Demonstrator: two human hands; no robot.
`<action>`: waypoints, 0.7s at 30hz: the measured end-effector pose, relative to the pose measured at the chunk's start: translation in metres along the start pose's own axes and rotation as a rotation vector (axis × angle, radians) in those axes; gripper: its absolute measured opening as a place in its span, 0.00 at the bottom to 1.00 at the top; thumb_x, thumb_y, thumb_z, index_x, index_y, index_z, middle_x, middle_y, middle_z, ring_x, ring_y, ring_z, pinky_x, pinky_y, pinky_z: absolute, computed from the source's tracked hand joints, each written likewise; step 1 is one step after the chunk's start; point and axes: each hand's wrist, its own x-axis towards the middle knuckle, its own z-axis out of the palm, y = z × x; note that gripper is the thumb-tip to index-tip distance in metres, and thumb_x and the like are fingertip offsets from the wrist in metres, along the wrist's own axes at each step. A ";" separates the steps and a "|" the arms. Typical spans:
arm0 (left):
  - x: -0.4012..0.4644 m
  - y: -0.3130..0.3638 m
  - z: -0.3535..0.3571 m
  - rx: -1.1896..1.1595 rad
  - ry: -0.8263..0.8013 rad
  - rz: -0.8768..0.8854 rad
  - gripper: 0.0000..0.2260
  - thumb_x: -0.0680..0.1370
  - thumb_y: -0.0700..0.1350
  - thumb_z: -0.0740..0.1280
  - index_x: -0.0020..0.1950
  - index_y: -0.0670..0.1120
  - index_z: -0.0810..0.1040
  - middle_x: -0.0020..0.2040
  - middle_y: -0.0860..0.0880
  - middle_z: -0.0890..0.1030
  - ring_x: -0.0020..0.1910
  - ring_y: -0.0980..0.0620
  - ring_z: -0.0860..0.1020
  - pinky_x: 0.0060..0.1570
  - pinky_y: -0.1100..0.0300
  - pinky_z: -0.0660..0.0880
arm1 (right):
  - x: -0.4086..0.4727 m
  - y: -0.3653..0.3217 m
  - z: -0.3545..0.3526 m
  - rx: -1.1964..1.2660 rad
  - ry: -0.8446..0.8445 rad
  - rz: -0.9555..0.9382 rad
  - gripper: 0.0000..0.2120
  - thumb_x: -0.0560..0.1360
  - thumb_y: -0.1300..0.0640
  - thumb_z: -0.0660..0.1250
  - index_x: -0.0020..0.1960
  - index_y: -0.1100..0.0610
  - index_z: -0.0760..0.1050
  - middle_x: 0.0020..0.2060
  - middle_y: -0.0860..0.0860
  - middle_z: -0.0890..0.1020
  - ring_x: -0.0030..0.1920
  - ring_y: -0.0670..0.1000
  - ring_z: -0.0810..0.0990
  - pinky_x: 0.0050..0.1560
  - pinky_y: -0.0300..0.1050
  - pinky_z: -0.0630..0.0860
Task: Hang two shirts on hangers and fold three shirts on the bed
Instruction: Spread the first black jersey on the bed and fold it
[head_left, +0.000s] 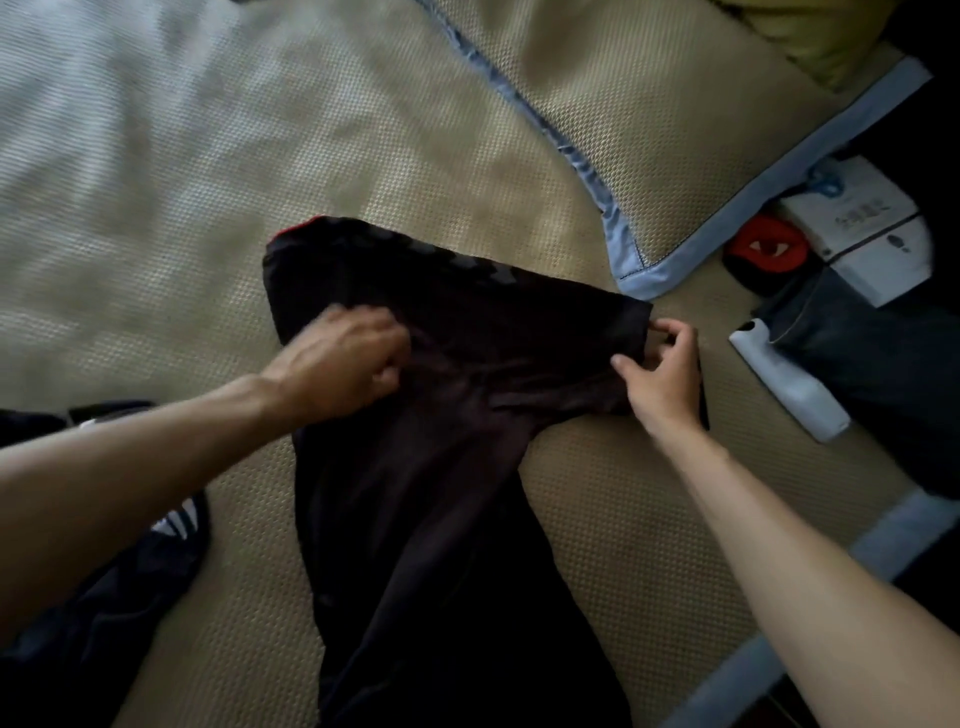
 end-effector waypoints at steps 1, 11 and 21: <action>-0.016 0.017 0.003 -0.072 -0.120 0.003 0.14 0.74 0.57 0.56 0.47 0.51 0.76 0.44 0.50 0.83 0.45 0.45 0.83 0.45 0.55 0.74 | 0.000 -0.002 -0.001 -0.005 0.036 0.013 0.23 0.73 0.60 0.74 0.62 0.51 0.66 0.46 0.49 0.79 0.49 0.52 0.81 0.48 0.44 0.77; -0.197 0.122 0.061 -0.333 -0.702 -0.356 0.29 0.67 0.77 0.62 0.48 0.53 0.75 0.44 0.55 0.83 0.44 0.51 0.83 0.45 0.54 0.80 | -0.124 0.006 -0.001 -0.408 -0.434 -0.043 0.13 0.73 0.43 0.72 0.46 0.53 0.78 0.39 0.47 0.82 0.42 0.50 0.81 0.43 0.45 0.75; -0.256 0.149 0.049 -0.458 -0.751 -0.488 0.16 0.76 0.50 0.73 0.60 0.46 0.74 0.57 0.48 0.82 0.58 0.47 0.81 0.53 0.60 0.73 | -0.206 0.029 -0.038 -0.725 -1.026 0.248 0.31 0.66 0.46 0.80 0.64 0.58 0.77 0.57 0.53 0.83 0.59 0.55 0.81 0.62 0.51 0.78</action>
